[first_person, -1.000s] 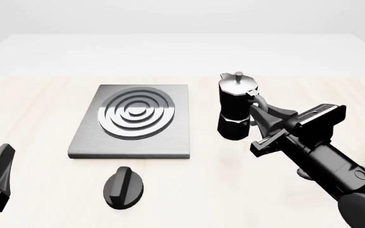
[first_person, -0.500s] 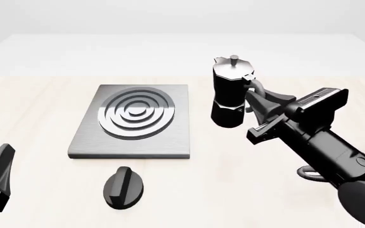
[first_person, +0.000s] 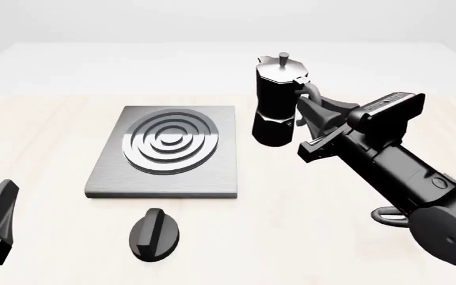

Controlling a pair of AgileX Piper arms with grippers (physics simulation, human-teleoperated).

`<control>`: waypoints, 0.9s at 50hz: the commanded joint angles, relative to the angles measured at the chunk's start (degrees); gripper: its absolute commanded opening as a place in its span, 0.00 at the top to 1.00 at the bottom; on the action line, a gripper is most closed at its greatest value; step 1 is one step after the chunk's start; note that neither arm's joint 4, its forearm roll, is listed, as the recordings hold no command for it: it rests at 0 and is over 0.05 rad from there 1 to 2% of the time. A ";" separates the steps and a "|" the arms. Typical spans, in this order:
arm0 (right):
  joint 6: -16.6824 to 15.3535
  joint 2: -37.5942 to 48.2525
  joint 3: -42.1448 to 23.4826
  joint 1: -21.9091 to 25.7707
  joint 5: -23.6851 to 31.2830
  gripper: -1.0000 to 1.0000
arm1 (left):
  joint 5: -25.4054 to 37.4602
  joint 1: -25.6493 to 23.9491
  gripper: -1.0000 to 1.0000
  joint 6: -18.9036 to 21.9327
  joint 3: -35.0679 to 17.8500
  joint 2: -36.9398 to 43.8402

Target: Put the moka pot on the stove.

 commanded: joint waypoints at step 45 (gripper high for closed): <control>0.57 15.75 -17.39 3.75 -1.98 1.00 | 0.00 0.00 0.00 0.00 0.00 0.00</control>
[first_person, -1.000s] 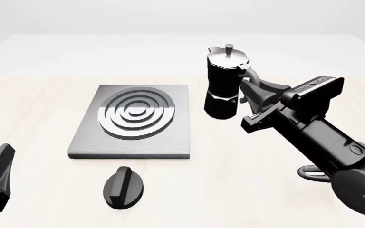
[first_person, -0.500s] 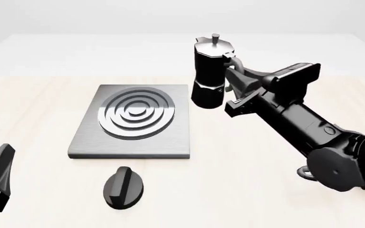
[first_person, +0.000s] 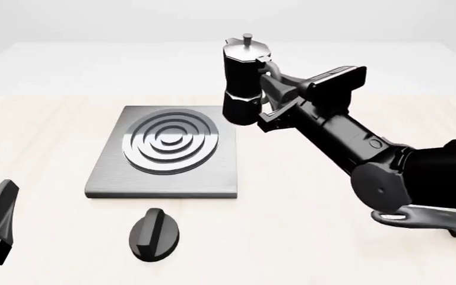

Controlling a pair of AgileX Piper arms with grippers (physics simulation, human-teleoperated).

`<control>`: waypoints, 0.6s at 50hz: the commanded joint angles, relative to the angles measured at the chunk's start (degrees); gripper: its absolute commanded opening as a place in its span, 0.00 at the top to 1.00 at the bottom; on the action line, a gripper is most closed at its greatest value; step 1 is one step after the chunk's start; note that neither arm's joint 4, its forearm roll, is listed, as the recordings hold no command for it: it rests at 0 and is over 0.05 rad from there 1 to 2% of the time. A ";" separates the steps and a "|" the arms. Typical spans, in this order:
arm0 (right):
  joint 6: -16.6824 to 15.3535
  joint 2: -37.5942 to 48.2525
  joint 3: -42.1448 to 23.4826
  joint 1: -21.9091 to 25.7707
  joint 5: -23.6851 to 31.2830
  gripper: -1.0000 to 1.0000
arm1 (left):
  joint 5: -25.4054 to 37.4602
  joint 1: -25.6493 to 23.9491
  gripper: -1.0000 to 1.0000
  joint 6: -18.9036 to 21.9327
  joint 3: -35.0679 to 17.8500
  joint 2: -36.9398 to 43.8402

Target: Put the moka pot on the stove.

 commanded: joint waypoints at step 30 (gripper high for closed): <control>-1.46 10.66 -12.35 5.43 -1.73 1.00 | 0.00 0.00 0.00 0.00 0.00 0.00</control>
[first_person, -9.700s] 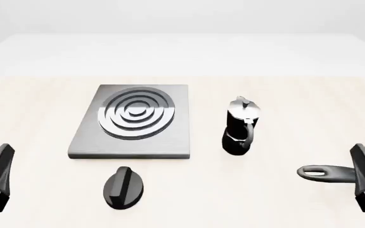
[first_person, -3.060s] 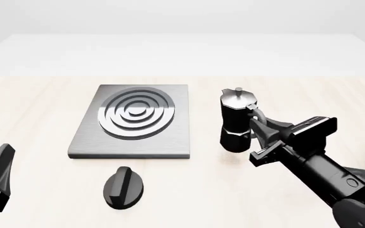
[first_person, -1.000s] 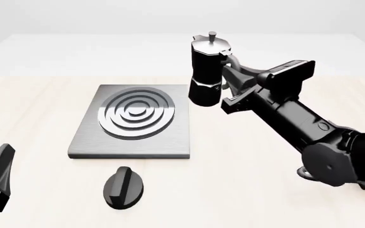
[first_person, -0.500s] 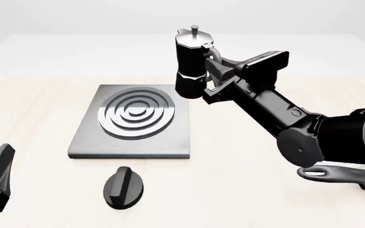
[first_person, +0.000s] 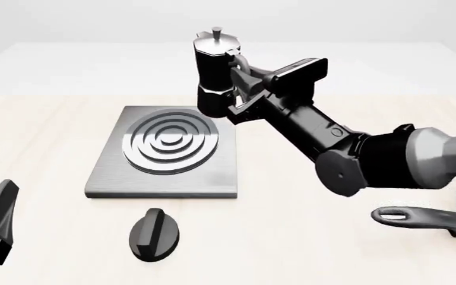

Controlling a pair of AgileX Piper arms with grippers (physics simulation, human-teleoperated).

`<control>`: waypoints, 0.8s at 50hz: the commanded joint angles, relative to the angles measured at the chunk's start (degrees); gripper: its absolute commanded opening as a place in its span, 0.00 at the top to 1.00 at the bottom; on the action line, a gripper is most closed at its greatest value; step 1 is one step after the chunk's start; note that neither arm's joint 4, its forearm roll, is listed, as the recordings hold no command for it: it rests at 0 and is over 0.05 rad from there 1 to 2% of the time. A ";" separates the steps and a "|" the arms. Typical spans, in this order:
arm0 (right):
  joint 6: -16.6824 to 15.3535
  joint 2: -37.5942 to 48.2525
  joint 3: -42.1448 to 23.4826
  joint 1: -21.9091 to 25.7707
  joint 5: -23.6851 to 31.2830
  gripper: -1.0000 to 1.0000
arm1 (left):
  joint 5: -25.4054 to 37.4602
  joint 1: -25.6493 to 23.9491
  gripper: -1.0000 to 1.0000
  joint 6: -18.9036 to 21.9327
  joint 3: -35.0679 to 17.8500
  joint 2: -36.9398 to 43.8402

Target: Put the moka pot on the stove.

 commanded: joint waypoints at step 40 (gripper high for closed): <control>-0.48 17.24 -14.79 3.51 -5.32 1.00 | 0.00 0.00 0.00 0.00 0.00 0.00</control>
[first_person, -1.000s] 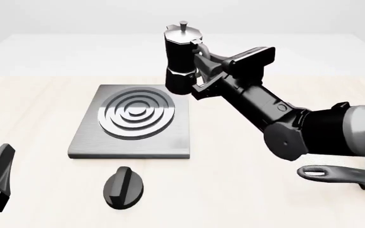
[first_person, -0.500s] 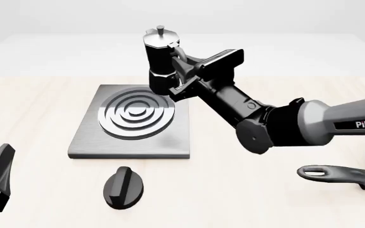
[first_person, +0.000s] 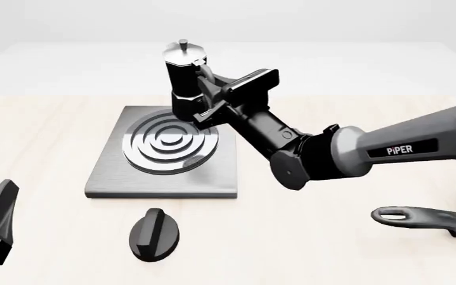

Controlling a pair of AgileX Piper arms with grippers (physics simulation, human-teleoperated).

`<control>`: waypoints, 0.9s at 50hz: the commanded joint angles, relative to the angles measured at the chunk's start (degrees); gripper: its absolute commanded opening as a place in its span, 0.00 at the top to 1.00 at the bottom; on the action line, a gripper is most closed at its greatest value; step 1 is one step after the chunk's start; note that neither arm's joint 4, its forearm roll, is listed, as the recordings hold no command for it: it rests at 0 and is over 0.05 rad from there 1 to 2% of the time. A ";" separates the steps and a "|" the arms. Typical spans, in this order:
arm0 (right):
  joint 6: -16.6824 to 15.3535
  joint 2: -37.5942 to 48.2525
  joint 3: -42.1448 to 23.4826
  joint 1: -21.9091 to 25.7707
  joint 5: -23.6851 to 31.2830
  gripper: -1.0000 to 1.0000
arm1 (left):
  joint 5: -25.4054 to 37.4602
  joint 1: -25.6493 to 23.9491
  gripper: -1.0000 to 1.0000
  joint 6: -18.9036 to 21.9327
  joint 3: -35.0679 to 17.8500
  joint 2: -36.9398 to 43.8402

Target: Put the moka pot on the stove.

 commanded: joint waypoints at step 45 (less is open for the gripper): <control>3.75 12.19 -10.45 2.12 0.64 1.00 | 0.00 0.00 0.00 0.00 0.00 0.00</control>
